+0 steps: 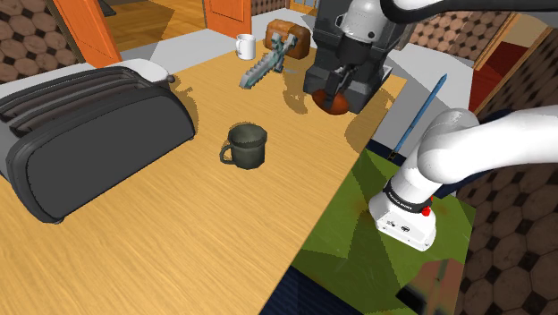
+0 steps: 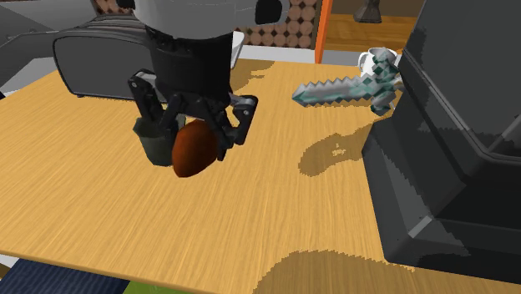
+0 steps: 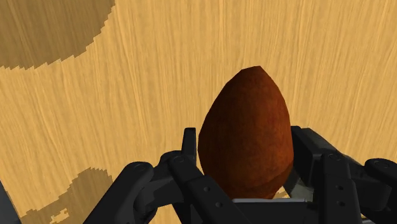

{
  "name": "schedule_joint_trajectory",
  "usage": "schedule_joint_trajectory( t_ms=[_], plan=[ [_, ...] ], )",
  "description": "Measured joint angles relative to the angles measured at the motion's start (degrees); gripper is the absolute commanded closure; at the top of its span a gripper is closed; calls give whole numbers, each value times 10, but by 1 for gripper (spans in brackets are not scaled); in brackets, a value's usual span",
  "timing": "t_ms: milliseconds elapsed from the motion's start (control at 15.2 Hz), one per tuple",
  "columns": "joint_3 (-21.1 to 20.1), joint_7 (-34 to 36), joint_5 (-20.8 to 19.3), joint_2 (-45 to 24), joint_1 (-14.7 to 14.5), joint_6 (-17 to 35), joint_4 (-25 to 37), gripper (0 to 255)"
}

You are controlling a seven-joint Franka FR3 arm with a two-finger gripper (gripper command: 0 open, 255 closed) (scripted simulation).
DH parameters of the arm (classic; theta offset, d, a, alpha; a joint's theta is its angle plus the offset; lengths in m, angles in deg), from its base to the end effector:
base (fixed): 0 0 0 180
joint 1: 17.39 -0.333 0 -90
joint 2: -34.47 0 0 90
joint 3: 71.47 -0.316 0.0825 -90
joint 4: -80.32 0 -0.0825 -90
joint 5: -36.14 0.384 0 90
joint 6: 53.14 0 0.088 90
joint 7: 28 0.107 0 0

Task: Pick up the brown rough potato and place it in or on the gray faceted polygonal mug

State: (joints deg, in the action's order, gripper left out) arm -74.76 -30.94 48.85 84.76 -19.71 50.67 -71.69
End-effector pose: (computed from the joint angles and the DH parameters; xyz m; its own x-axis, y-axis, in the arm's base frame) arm 0.2919 0.0482 0.4982 0.9962 0.0765 0.0410 0.0824 -0.9820 -0.1702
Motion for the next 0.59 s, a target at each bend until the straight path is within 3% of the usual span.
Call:
schedule_joint_trajectory(
  t_ms=[594],
  plan=[
    [-95, 88, 46, -165, -32, 77, 107, 255]
  ],
)
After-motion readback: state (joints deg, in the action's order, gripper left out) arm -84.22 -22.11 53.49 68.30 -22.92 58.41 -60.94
